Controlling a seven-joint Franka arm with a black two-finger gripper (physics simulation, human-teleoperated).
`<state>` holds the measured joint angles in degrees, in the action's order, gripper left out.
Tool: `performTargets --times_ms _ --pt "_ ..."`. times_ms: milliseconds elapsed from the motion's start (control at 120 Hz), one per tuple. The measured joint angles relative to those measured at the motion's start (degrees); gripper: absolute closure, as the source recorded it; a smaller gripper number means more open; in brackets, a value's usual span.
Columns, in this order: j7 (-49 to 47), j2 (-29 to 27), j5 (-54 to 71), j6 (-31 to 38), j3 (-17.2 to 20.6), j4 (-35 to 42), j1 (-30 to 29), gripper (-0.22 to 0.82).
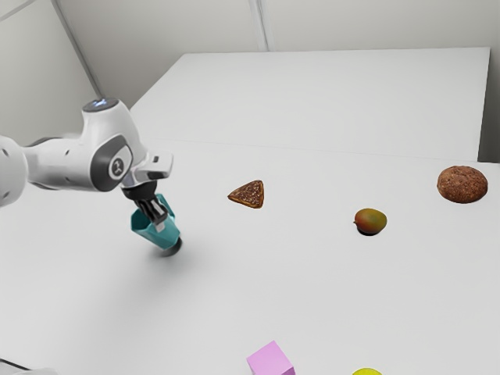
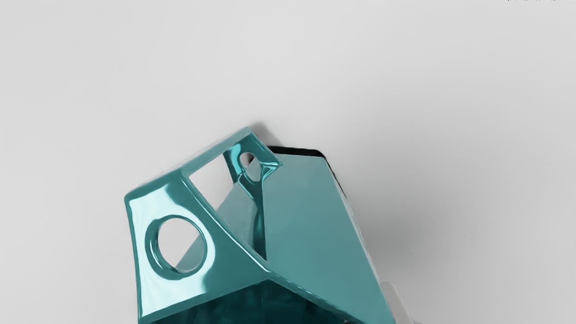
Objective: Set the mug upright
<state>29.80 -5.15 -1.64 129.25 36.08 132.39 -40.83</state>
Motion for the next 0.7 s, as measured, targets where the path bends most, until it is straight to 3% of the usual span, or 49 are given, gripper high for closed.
performTargets --times_ms 342,700 --pt "-5.47 2.07 0.15 1.00 0.11 0.09 -0.06 0.76" --pt "-8.45 1.59 0.83 1.06 0.59 -0.15 0.12 0.30"
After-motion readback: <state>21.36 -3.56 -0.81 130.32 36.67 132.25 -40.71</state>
